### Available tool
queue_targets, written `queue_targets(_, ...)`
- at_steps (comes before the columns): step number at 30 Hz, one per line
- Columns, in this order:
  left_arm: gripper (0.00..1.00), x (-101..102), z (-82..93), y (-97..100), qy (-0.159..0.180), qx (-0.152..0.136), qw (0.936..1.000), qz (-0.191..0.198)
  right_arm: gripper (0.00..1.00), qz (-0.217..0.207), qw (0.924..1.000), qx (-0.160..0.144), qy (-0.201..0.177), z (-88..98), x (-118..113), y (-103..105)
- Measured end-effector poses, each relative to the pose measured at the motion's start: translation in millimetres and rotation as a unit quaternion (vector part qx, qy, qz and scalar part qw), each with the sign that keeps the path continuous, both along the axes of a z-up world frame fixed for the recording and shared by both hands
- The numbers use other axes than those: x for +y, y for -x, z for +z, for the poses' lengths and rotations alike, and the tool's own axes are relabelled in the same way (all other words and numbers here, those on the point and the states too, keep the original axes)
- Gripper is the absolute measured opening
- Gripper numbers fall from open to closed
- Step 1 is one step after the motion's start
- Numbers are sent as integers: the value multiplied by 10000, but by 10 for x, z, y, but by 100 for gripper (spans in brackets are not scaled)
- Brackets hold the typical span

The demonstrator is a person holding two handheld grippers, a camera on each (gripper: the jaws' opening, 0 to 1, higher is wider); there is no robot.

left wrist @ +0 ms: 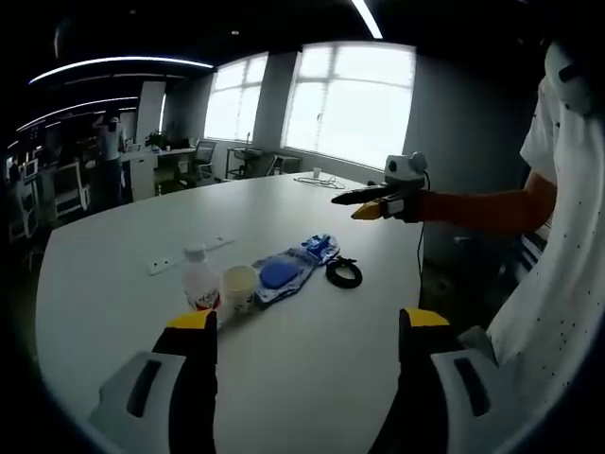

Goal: Arrange the tabletop items into an orderly group along one side of the table until the central work area is clear of visible clutter.

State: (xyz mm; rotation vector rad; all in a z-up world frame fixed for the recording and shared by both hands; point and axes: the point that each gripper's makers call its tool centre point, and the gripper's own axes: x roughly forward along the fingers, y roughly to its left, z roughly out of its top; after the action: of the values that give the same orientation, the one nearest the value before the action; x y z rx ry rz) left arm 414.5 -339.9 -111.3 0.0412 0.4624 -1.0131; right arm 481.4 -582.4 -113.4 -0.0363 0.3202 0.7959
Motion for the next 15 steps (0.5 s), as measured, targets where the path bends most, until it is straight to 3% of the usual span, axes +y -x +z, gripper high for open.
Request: queue_targets(15, 84, -249, -232, 110, -217, 79, 9996, -150, 63, -697, 9967, 349, 224, -268, -868, 580)
